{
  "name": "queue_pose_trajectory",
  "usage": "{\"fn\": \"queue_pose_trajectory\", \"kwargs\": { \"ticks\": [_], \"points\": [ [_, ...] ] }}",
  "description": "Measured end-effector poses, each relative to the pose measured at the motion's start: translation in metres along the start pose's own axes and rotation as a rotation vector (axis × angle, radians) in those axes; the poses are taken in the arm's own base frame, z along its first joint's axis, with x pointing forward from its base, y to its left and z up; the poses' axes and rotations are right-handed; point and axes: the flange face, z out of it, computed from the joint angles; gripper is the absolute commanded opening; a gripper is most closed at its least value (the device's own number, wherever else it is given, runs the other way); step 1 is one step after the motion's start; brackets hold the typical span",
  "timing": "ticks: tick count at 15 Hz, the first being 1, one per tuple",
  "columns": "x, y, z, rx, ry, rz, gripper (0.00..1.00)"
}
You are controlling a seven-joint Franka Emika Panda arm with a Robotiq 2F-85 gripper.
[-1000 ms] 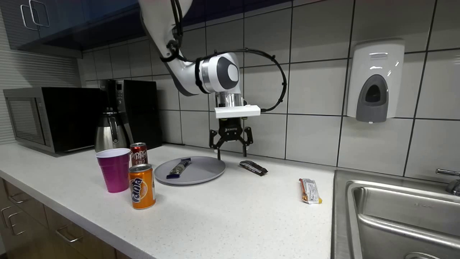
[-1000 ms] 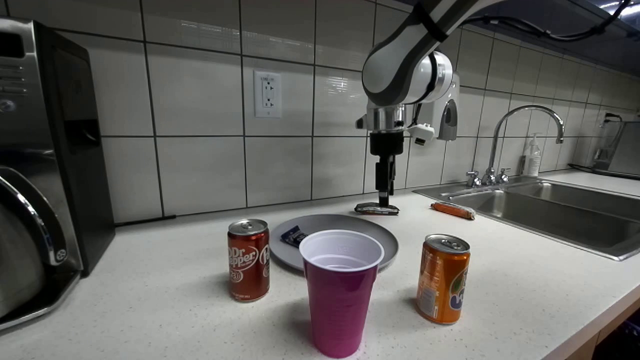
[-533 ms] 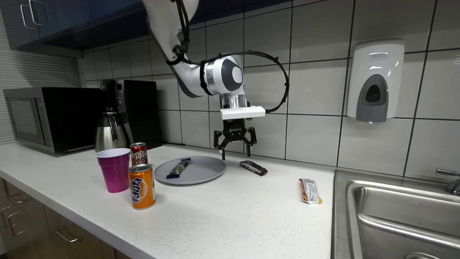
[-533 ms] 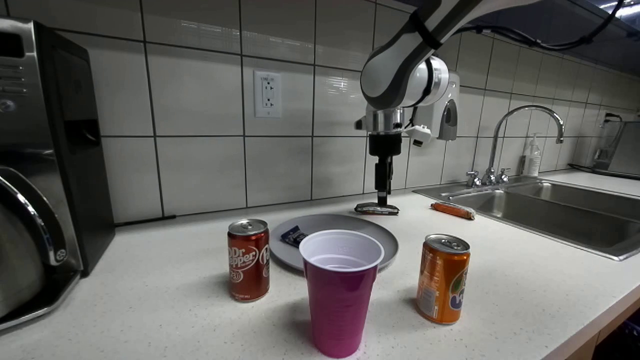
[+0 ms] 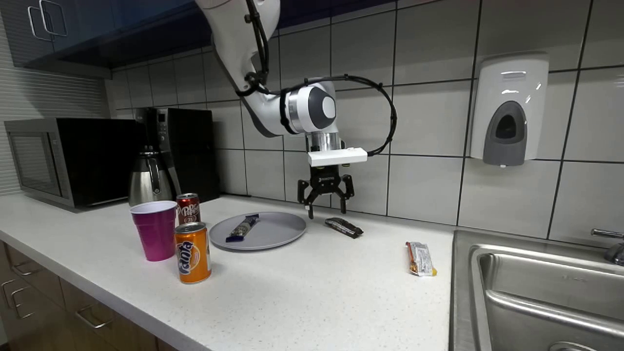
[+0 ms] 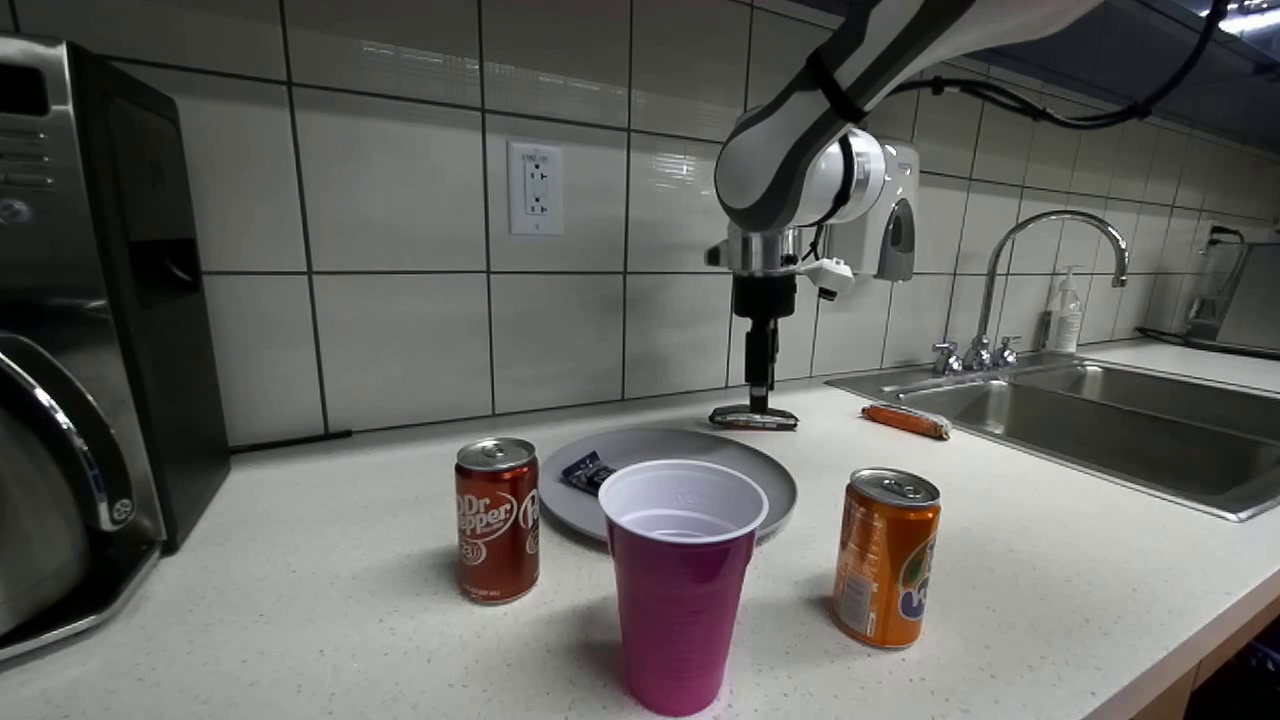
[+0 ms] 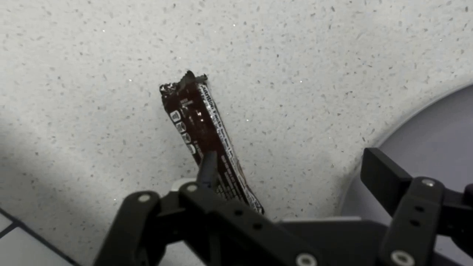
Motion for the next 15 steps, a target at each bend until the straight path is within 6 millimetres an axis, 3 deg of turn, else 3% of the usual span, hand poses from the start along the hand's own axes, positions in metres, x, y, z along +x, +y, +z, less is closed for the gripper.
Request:
{"fn": "queue_pose_trajectory", "kwargs": {
  "ticks": [15],
  "points": [
    [0.011,0.036,0.027,-0.004,0.008,-0.038,1.0]
  ]
}}
